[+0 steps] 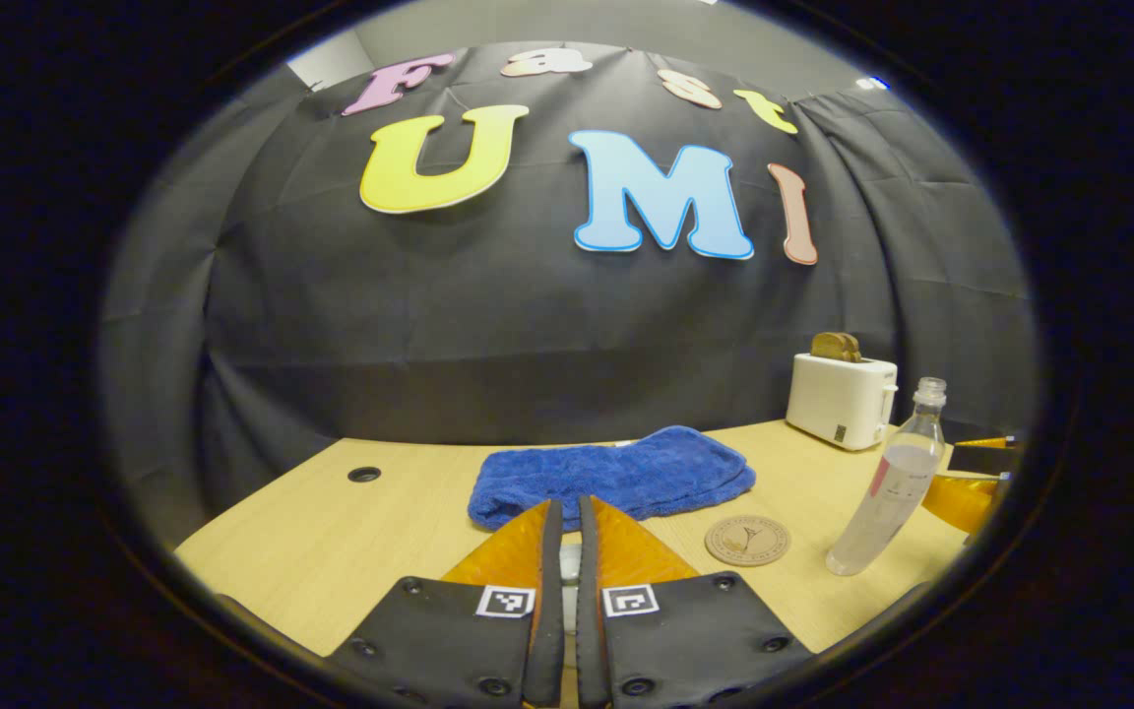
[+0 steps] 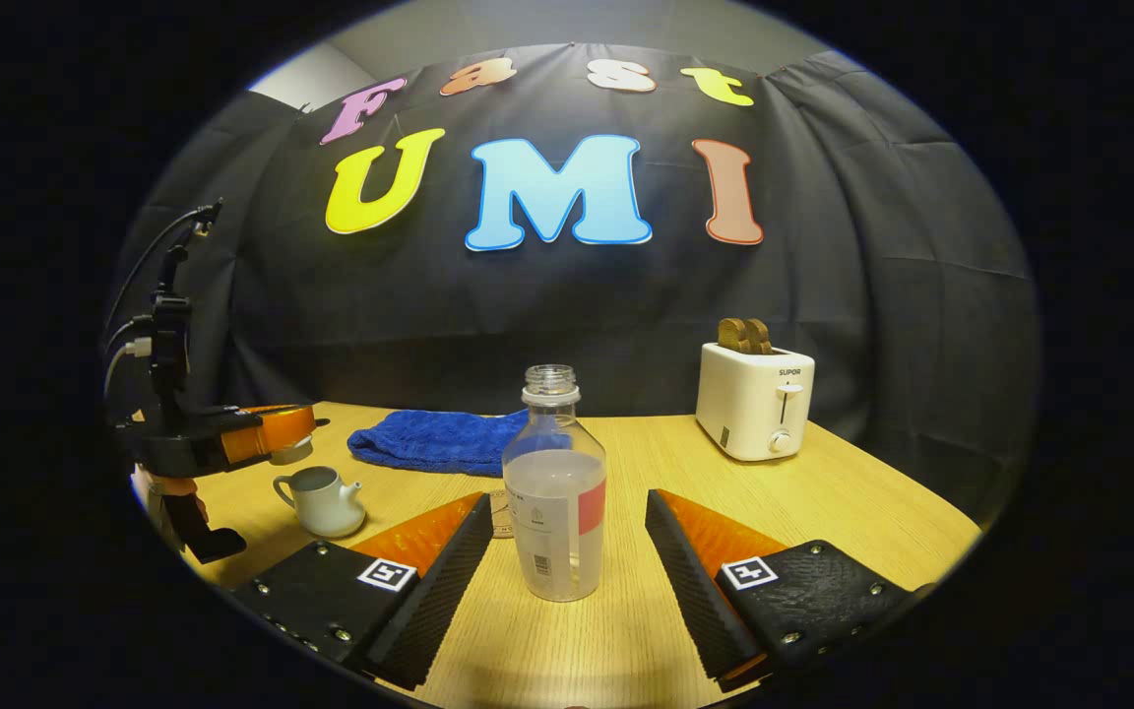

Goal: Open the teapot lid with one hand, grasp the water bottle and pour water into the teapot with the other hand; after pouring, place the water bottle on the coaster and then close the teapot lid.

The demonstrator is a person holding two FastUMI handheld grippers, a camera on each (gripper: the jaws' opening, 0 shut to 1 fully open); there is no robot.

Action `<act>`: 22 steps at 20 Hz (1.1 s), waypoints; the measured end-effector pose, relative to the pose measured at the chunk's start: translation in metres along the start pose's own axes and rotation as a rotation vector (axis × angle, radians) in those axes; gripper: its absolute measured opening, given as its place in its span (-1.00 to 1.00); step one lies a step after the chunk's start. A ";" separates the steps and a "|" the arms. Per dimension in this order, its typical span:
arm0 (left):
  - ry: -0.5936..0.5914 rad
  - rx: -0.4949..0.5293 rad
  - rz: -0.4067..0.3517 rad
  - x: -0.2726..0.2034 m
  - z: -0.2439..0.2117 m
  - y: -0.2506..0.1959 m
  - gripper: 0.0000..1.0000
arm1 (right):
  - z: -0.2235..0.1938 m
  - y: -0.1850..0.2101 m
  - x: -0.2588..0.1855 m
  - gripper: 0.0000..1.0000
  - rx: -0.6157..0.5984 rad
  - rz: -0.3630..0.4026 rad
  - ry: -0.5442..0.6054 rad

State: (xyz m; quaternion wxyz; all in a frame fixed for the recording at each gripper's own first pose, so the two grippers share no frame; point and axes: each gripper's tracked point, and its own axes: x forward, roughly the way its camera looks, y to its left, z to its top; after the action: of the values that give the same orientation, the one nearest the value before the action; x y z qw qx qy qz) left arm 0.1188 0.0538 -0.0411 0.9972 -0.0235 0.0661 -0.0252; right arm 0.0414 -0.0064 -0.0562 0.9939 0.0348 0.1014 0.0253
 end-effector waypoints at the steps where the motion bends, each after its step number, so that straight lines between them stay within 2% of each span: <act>1: 0.003 -0.003 0.004 -0.003 0.000 0.004 -0.77 | -0.001 0.001 0.003 0.94 -0.002 0.003 0.006; 13: 0.034 -0.022 0.057 -0.042 -0.014 0.050 -0.75 | -0.048 -0.003 0.038 0.94 -0.043 -0.006 0.145; 16: 0.046 -0.032 0.058 -0.046 -0.021 0.054 -0.75 | -0.058 -0.001 0.043 0.89 -0.044 -0.002 0.168; 18: 0.050 -0.039 0.057 -0.048 -0.025 0.056 -0.75 | -0.056 0.000 0.045 0.76 -0.040 -0.002 0.157; 20: 0.053 -0.046 0.058 -0.049 -0.027 0.058 -0.75 | -0.057 0.002 0.047 0.71 -0.040 0.006 0.159; 21: 0.055 -0.049 0.059 -0.050 -0.028 0.059 -0.75 | -0.055 0.003 0.043 0.54 -0.043 0.011 0.160; 22: 0.055 -0.052 0.057 -0.051 -0.030 0.059 -0.75 | -0.055 0.004 0.046 0.55 -0.048 0.016 0.160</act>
State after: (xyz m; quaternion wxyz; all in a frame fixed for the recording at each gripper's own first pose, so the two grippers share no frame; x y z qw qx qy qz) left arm 0.0677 0.1144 -0.0669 0.9944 -0.0469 0.0950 0.0044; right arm 0.0746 0.0038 -0.1192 0.9830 0.0098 0.1795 0.0385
